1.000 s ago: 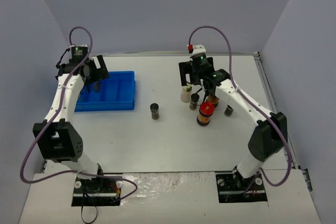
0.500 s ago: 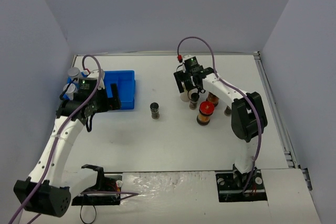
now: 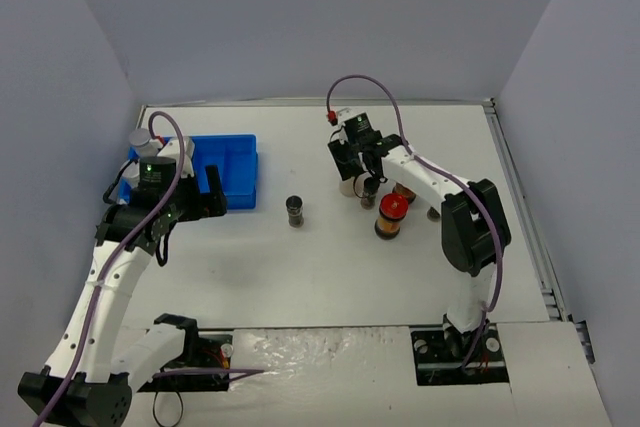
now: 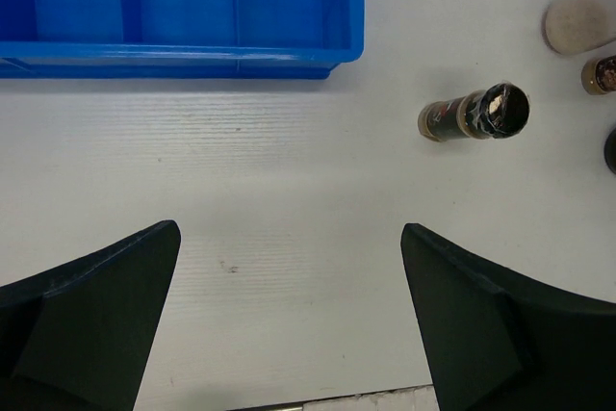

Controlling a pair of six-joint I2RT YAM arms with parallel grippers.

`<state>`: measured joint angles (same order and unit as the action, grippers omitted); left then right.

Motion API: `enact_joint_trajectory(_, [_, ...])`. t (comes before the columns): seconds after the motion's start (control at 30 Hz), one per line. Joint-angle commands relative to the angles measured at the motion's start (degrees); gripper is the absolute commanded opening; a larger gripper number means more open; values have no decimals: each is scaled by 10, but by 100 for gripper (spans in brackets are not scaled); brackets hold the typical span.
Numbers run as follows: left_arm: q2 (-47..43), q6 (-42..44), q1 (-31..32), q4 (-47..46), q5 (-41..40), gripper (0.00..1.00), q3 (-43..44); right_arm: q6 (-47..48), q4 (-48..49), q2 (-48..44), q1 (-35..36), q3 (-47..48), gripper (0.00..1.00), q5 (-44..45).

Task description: Organize the condiment bottles

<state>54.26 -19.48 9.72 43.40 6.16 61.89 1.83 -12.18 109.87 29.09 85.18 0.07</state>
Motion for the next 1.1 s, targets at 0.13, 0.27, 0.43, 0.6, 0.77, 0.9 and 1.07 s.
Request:
enact_joint_trajectory(0.13, [-3, 37, 1, -18, 6, 97, 29, -16, 25, -189, 126, -111, 6, 50])
enact_joint_trajectory(0.27, [2, 59, 1, -20, 10, 97, 38, -54, 25, -232, 169, -161, 6, 52])
enact_joint_trajectory(0.43, [3, 65, 1, -28, 24, 97, 43, -87, 28, -225, 248, -174, 8, 70])
enact_joint_trajectory(0.6, [-1, 61, 1, -33, 43, 97, 37, -104, 49, -188, 306, -177, 11, 80])
enact_joint_trajectory(0.77, [-7, 61, 2, -28, 51, 97, 36, -118, 59, -167, 321, -178, 22, 81])
enact_joint_trajectory(0.9, [-10, 58, 2, -24, 67, 97, 27, -120, 59, -161, 323, -178, 48, 84])
enact_joint_trajectory(1.07, [-18, 53, 2, -18, 78, 97, 13, -121, 59, -171, 323, -174, 77, 87])
